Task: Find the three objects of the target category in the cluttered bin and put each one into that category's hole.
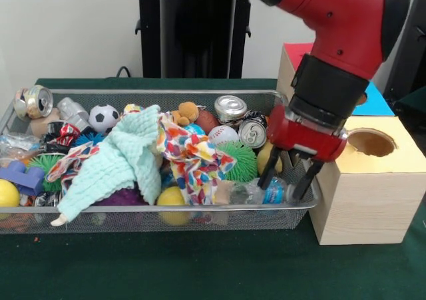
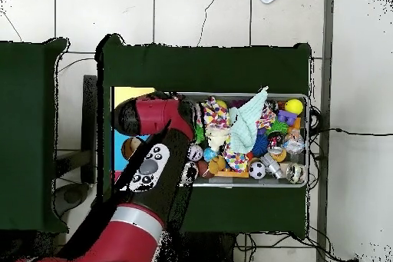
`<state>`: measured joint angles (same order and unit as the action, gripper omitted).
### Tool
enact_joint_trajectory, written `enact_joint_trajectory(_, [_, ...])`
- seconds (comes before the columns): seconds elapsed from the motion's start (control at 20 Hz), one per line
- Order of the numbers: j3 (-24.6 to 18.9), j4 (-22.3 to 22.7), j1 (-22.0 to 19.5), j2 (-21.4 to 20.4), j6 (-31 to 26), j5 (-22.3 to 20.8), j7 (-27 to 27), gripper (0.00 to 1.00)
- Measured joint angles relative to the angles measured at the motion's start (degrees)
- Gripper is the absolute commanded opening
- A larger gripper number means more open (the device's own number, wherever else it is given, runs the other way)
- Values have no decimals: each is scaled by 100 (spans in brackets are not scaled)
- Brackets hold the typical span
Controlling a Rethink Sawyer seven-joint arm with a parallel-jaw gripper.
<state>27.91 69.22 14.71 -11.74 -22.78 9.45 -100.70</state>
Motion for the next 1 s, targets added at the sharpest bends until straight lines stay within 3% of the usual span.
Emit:
enact_joint_trajectory(0.6, [-7, -19, -51, 625, 142, 1, -1, 100])
enact_joint_trajectory(0.65, [-5, 7, -85, 672, 146, -38, -1, 0])
enact_joint_trajectory(1.0, [0, 7, -86, 748, 151, -101, -1, 0])
